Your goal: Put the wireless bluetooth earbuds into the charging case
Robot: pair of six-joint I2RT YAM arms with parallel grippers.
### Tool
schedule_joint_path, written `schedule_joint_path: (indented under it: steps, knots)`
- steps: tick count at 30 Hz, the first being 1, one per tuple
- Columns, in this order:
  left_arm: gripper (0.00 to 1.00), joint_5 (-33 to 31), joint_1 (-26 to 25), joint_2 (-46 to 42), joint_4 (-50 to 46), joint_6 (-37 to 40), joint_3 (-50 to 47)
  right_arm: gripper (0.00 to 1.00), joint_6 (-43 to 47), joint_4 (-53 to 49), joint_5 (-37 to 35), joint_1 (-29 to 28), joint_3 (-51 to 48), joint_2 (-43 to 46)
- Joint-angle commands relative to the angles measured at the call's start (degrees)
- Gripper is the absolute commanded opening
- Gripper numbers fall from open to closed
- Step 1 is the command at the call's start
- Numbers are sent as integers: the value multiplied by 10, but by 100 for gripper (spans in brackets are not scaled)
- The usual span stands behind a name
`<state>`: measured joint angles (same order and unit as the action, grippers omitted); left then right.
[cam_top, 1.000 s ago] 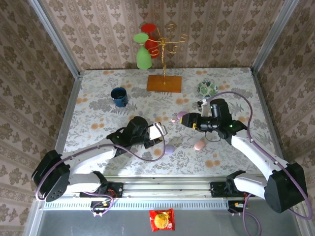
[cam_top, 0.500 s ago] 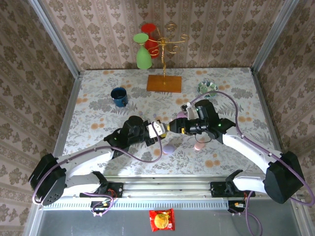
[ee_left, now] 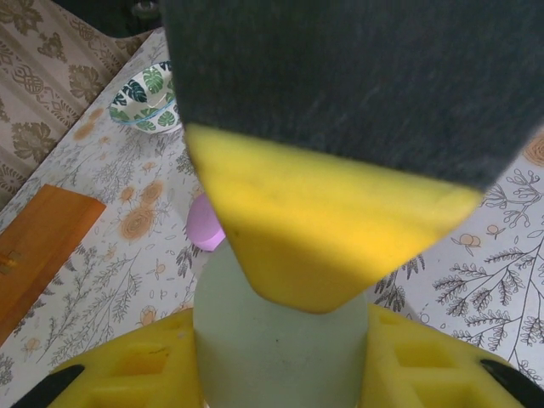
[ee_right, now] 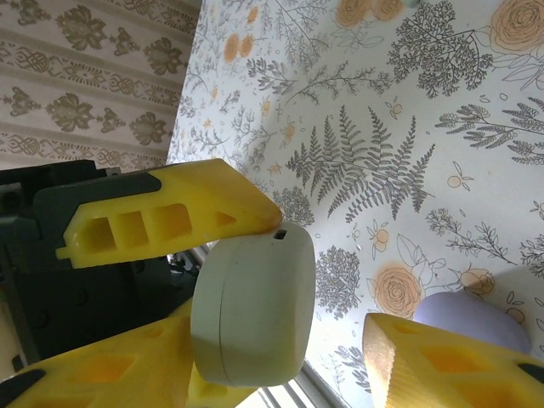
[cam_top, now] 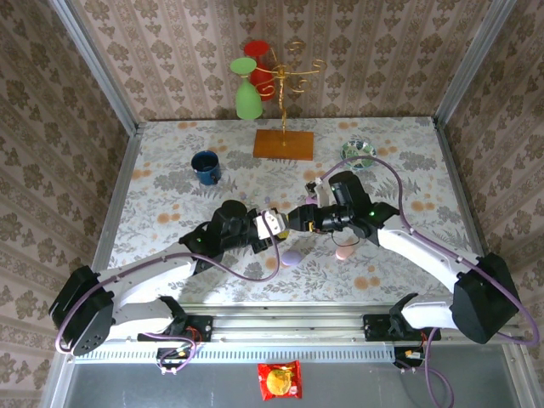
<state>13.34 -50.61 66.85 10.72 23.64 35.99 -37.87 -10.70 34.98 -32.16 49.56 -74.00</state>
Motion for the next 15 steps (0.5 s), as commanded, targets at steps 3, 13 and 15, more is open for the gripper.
schedule_joint_path:
  steps: [3, 13, 15]
  knots:
    - [38, 13, -6, -11, 5, -13, 4, 42, -4, 2, -2, -4, 16, -10]
    - [55, 11, 7, -29, 64, -54, -29, 20, -33, 29, 15, 8, 6, 20]
    - [65, 28, 20, -41, 110, -80, -51, 20, -49, 48, 30, 16, -2, 31]
